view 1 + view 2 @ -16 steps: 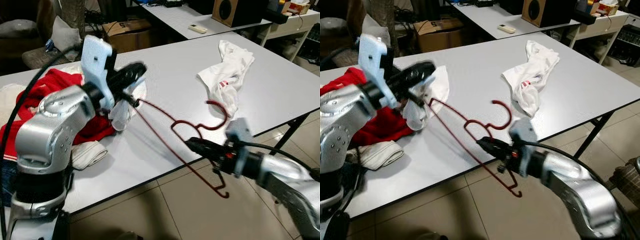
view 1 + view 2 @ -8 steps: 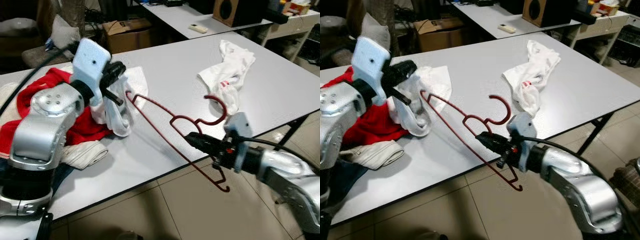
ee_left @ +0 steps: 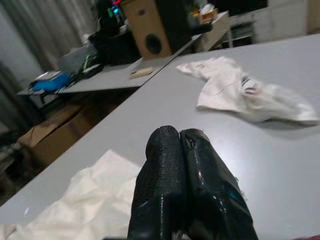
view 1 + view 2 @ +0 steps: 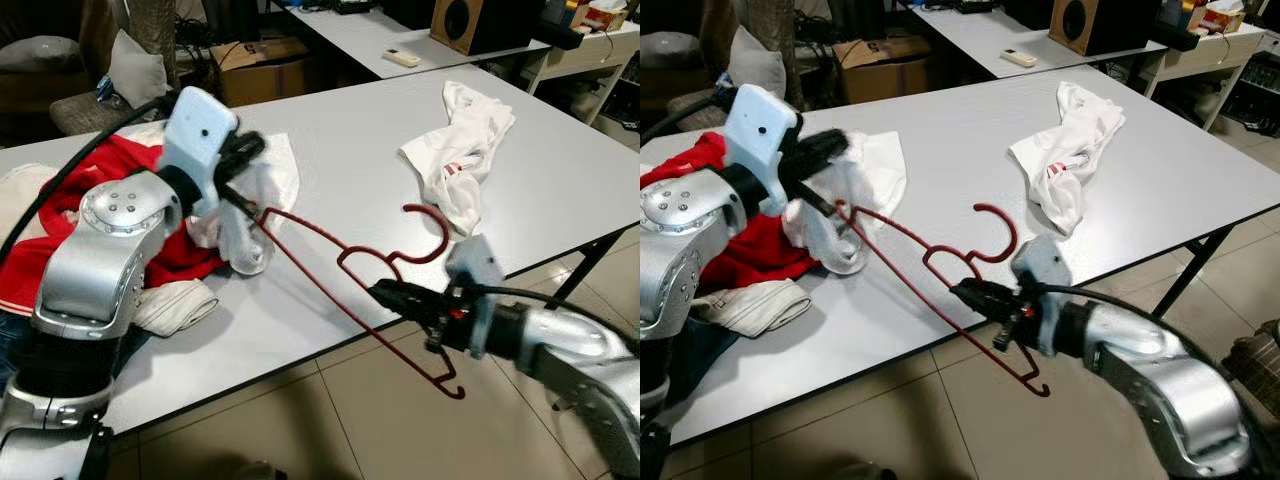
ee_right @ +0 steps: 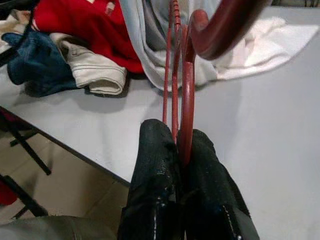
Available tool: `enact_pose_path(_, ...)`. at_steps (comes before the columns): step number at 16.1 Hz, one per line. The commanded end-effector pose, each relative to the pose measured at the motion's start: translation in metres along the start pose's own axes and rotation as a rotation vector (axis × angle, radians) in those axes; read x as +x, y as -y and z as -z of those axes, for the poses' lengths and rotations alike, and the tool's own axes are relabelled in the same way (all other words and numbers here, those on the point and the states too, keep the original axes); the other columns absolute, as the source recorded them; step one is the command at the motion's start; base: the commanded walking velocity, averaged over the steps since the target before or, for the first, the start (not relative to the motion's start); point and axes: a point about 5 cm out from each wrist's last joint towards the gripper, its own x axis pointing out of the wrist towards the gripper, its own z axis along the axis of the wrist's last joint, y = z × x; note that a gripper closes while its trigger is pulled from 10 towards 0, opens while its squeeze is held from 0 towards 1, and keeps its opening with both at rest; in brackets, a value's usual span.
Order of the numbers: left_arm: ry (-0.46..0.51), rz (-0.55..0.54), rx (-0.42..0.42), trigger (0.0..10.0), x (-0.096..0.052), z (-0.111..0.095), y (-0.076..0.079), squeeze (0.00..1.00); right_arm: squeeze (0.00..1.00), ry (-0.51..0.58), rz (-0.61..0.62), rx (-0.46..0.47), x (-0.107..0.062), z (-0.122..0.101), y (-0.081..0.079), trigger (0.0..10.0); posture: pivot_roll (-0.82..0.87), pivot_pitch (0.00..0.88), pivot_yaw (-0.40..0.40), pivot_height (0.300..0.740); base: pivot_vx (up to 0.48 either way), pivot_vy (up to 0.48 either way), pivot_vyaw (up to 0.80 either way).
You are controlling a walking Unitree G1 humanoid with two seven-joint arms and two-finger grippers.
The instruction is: Hang hanger
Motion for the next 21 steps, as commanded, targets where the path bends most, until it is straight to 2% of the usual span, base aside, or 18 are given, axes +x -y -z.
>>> enact_pose_path(1,0.024,0.040,0.021,0.0,-0.001,-0.011,0.003,0.00,0.00,-0.017,0.023,-0.004,0.004,-0.001,0.004,10.0,-0.04,0.000,0.039,0.740,0.000,0.000,0.00)
enact_pose_path(2,0.039,0.085,0.004,0.0,-0.002,-0.017,0.010,0.00,0.00,-0.049,0.061,0.031,0.015,0.006,0.010,10.0,-0.03,0.000,0.031,0.740,0.000,0.000,0.00)
enact_pose_path(3,0.045,0.093,-0.001,0.0,-0.002,-0.019,0.011,0.00,0.00,-0.064,0.077,0.041,0.019,0.009,0.013,10.0,-0.03,0.000,0.029,0.740,0.000,0.000,0.00)
enact_pose_path(5,0.089,0.079,-0.031,0.0,-0.006,-0.030,0.008,0.00,0.00,-0.122,0.219,0.111,0.024,0.020,0.032,10.0,-0.02,0.000,0.015,0.740,0.000,0.000,0.00)
enact_pose_path(7,0.100,0.068,-0.037,0.0,-0.009,-0.033,0.004,0.00,0.00,-0.089,0.301,0.145,0.024,0.015,0.045,10.0,-0.02,0.000,0.014,0.740,0.000,0.000,0.00)
enact_pose_path(9,0.093,0.050,-0.034,0.0,-0.009,-0.030,0.001,0.00,0.00,0.029,0.395,0.173,0.024,-0.004,0.065,10.0,-0.03,0.000,0.016,0.740,0.000,0.000,0.00)
enact_pose_path(10,0.099,0.022,-0.020,0.0,-0.008,-0.029,-0.002,0.00,0.00,0.102,0.453,0.159,0.022,-0.018,0.077,10.0,-0.03,0.000,0.016,0.740,0.000,0.000,0.00)
enact_pose_path(12,0.161,-0.065,-0.008,0.0,-0.009,-0.037,-0.014,0.00,0.00,0.322,0.495,0.146,0.008,-0.058,0.090,10.0,-0.03,0.000,0.010,0.740,0.000,0.000,0.00)
enact_pose_path(13,0.177,-0.105,-0.009,0.0,-0.011,-0.038,-0.020,0.00,0.00,0.399,0.459,0.168,-0.001,-0.072,0.090,10.0,-0.03,0.000,0.007,0.740,0.000,0.000,0.00)
enact_pose_path(14,0.162,-0.109,-0.015,0.0,-0.012,-0.034,-0.020,0.00,0.00,0.364,0.433,0.162,-0.002,-0.068,0.086,10.0,-0.03,0.000,0.007,0.740,0.000,0.000,0.00)
enact_pose_path(15,0.132,-0.120,-0.033,0.0,-0.013,-0.022,-0.017,0.00,0.00,0.254,0.387,0.147,0.001,-0.046,0.076,10.0,-0.04,0.000,0.010,0.740,0.000,0.000,0.00)
enact_pose_path(17,0.129,-0.148,-0.053,0.0,-0.012,-0.014,-0.015,0.00,0.00,0.211,0.372,0.181,0.003,-0.029,0.067,10.0,-0.04,0.000,0.010,0.740,0.000,0.000,0.00)
enact_pose_path(21,0.118,-0.123,-0.065,0.0,-0.008,-0.009,-0.009,0.00,0.00,0.191,0.352,0.237,0.004,-0.018,0.058,10.0,-0.05,0.000,0.026,0.740,0.000,0.000,0.00)
